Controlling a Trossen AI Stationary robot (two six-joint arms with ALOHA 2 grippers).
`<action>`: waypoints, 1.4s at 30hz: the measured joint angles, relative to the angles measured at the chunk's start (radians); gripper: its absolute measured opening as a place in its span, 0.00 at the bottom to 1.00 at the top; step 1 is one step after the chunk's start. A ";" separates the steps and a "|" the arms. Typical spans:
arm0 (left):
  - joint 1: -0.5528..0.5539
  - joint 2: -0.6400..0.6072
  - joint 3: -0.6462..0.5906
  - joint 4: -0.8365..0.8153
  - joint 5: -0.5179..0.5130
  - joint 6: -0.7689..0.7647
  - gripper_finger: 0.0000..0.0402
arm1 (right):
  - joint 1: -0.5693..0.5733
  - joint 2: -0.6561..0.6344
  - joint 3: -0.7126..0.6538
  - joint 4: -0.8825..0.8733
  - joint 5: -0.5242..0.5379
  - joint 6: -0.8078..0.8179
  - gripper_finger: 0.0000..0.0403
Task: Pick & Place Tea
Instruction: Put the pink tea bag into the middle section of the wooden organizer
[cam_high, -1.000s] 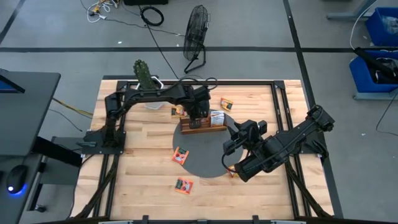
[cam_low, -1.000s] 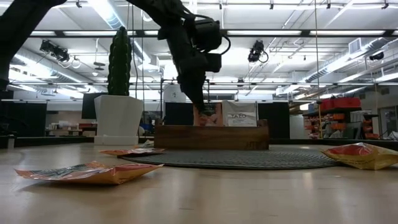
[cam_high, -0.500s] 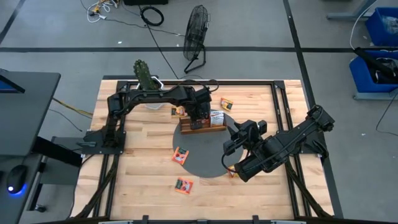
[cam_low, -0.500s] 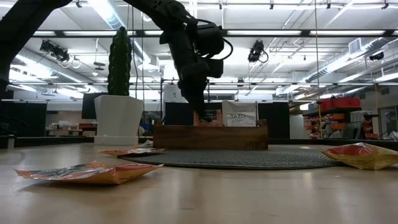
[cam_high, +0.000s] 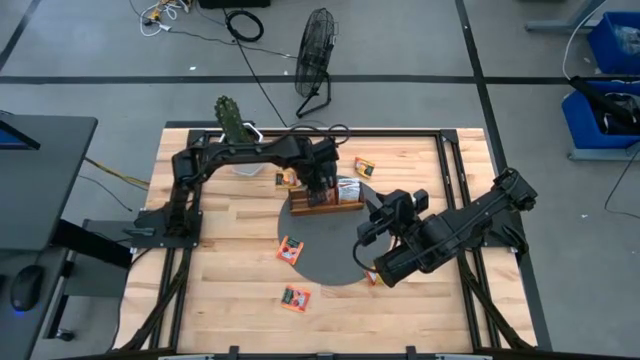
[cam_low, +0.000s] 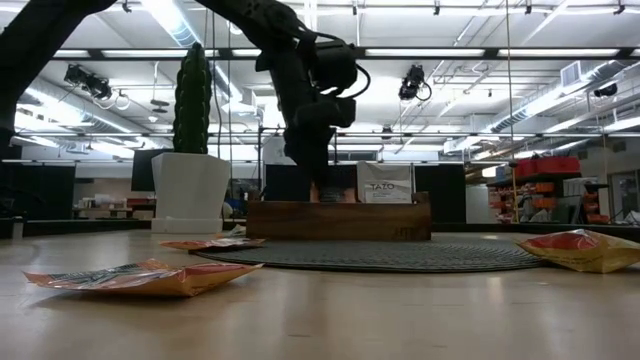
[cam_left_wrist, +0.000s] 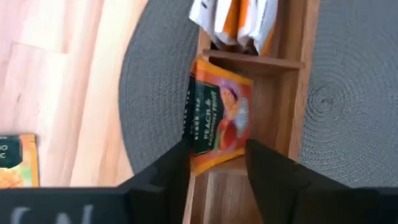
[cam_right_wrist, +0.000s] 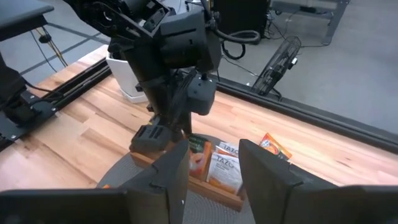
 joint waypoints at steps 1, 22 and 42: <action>0.001 -0.006 0.000 -0.001 0.000 -0.002 0.41 | -0.002 0.000 0.000 0.000 0.000 -0.004 0.36; -0.047 -0.307 -0.022 0.165 0.066 -0.165 0.33 | -0.025 -0.006 0.000 0.000 -0.070 -0.205 0.36; -0.201 -0.837 -0.542 0.564 -0.099 -0.374 0.22 | -0.126 -0.024 0.000 0.289 -0.118 -0.795 0.20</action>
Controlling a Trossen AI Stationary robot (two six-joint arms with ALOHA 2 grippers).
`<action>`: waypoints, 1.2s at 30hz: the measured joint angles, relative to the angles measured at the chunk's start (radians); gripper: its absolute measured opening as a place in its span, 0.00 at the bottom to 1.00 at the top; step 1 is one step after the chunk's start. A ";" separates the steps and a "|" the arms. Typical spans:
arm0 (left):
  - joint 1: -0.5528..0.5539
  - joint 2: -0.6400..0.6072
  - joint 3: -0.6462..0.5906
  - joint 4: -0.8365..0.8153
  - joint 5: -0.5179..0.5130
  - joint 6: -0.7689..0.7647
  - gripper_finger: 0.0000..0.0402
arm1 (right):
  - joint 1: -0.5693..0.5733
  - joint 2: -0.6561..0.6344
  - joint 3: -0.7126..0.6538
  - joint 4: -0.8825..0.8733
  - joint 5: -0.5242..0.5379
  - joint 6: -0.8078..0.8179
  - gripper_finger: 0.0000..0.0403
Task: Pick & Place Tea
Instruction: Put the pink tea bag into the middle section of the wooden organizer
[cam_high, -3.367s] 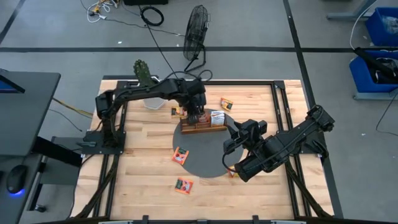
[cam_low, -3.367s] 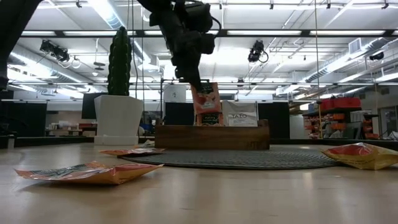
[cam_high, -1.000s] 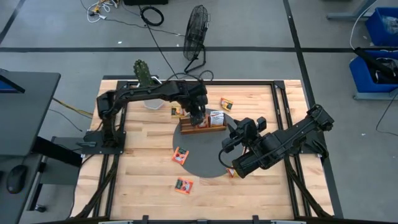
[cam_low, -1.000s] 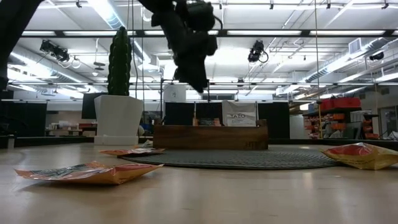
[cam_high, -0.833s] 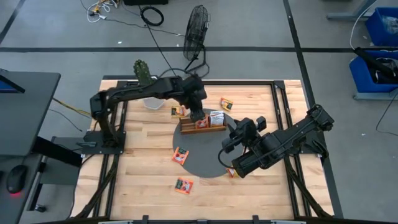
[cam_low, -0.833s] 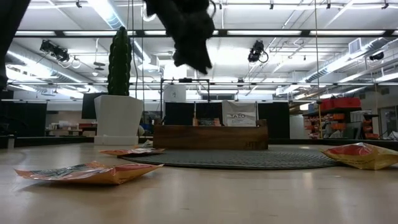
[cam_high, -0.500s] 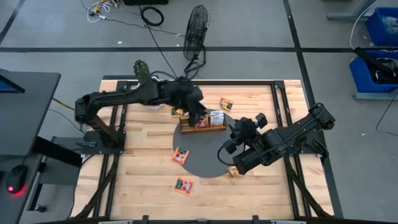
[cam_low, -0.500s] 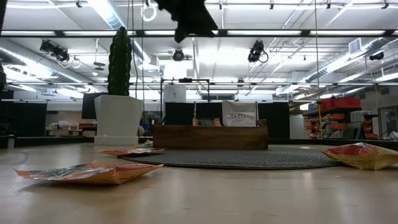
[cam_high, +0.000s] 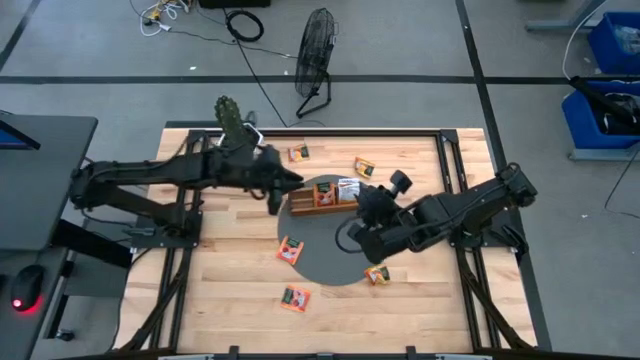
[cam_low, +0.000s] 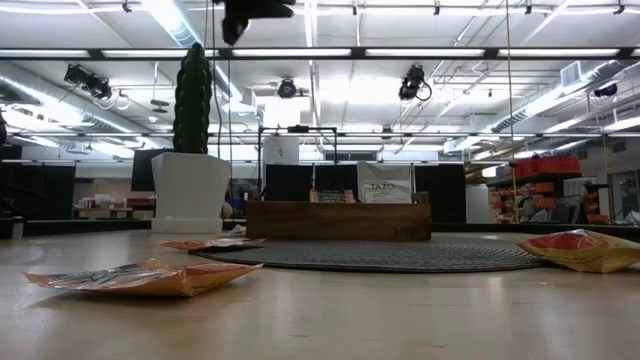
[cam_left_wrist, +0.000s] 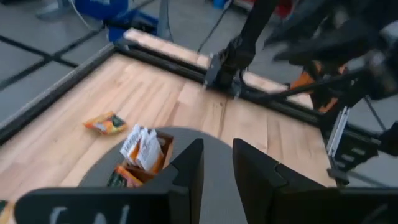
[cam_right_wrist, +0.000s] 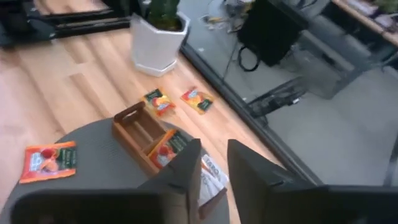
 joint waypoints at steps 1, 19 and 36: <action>0.000 -0.024 -0.010 0.008 -0.006 -0.001 0.22 | -0.017 0.000 0.000 0.035 -0.028 -0.040 0.18; 0.003 -0.359 -0.174 -0.077 -0.016 0.073 0.22 | -0.308 0.000 -0.259 0.719 -0.952 -0.122 0.01; 0.003 -0.362 -0.175 -0.101 -0.016 0.072 0.22 | -0.340 0.009 -0.792 1.276 -1.046 0.353 0.18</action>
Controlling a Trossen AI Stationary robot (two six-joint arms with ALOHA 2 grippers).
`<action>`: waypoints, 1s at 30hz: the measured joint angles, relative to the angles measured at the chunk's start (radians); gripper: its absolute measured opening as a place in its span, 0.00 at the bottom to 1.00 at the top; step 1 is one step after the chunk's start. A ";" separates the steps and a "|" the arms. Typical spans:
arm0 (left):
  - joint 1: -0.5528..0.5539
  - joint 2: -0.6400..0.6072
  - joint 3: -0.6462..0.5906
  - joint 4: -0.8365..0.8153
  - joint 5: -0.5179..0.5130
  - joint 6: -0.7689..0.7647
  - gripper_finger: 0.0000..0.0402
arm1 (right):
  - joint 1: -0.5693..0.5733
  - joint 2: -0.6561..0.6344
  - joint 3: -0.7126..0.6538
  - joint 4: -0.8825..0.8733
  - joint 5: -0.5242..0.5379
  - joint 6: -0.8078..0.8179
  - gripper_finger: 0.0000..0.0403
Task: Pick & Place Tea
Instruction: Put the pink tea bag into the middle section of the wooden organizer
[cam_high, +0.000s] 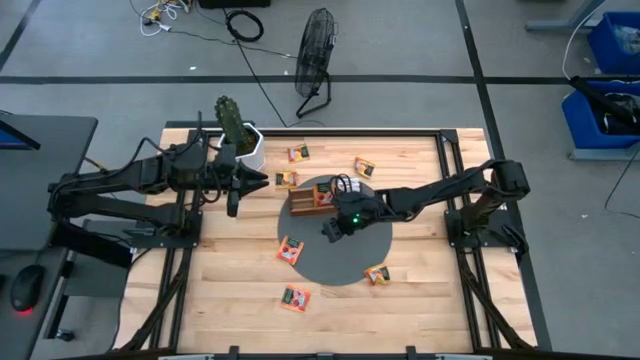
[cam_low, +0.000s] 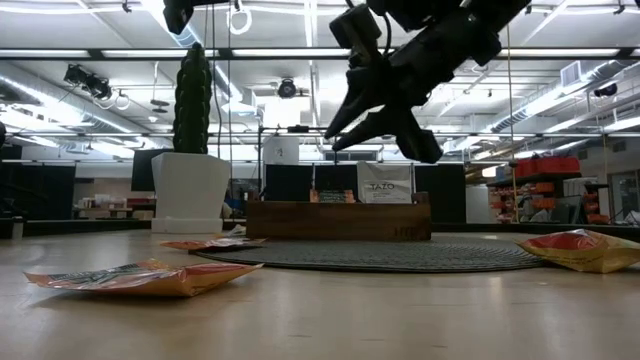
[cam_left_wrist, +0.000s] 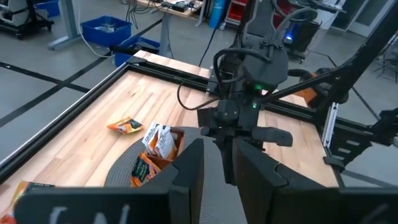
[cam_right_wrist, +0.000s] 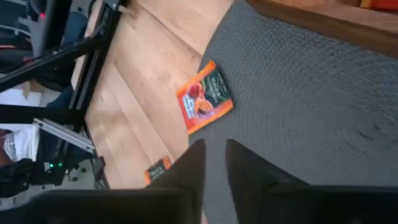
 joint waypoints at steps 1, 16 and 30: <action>0.000 0.000 0.000 -0.001 0.000 0.008 0.22 | 0.001 0.008 0.000 0.017 0.002 0.006 0.22; 0.029 0.000 0.000 -0.025 -0.006 0.012 0.22 | 0.016 0.255 0.118 0.190 -0.018 0.209 0.62; 0.029 0.001 0.000 -0.024 -0.006 0.013 0.22 | 0.019 0.413 0.383 -0.103 0.038 0.172 0.58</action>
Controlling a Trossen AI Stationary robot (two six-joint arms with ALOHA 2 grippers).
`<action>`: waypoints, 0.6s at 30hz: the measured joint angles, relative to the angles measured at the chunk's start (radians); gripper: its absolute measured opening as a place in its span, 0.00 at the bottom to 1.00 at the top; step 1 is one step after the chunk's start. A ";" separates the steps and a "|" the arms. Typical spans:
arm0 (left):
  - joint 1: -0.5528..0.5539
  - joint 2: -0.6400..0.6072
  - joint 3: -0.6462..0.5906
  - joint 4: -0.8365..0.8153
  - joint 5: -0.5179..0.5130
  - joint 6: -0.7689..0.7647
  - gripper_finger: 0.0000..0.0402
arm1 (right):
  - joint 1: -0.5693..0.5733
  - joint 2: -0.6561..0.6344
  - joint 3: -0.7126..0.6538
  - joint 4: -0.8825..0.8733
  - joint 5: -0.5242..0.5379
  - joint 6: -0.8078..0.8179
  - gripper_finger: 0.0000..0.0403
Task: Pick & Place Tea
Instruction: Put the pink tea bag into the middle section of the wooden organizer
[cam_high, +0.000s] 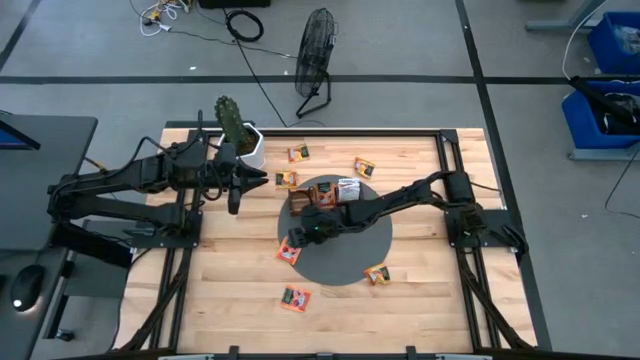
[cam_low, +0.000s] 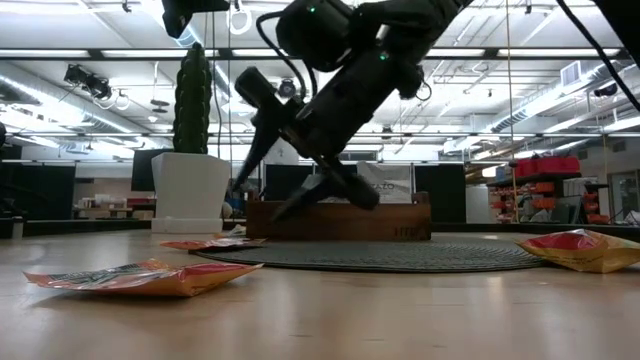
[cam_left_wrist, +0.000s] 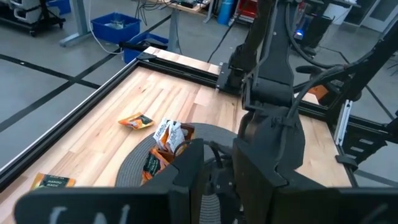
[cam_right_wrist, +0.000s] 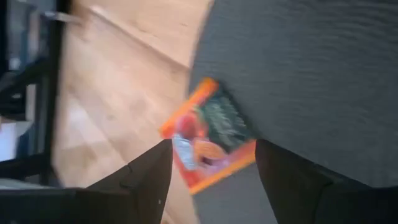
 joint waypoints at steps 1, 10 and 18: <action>0.000 0.000 0.000 0.000 0.000 0.000 0.22 | 0.000 0.000 0.002 -0.018 -0.001 0.003 0.58; 0.000 0.000 0.000 0.001 0.000 -0.005 0.22 | 0.012 0.001 0.007 -0.048 0.006 0.019 0.58; 0.000 0.000 0.000 0.001 0.000 -0.026 0.22 | 0.010 0.044 0.008 -0.013 0.007 0.028 0.58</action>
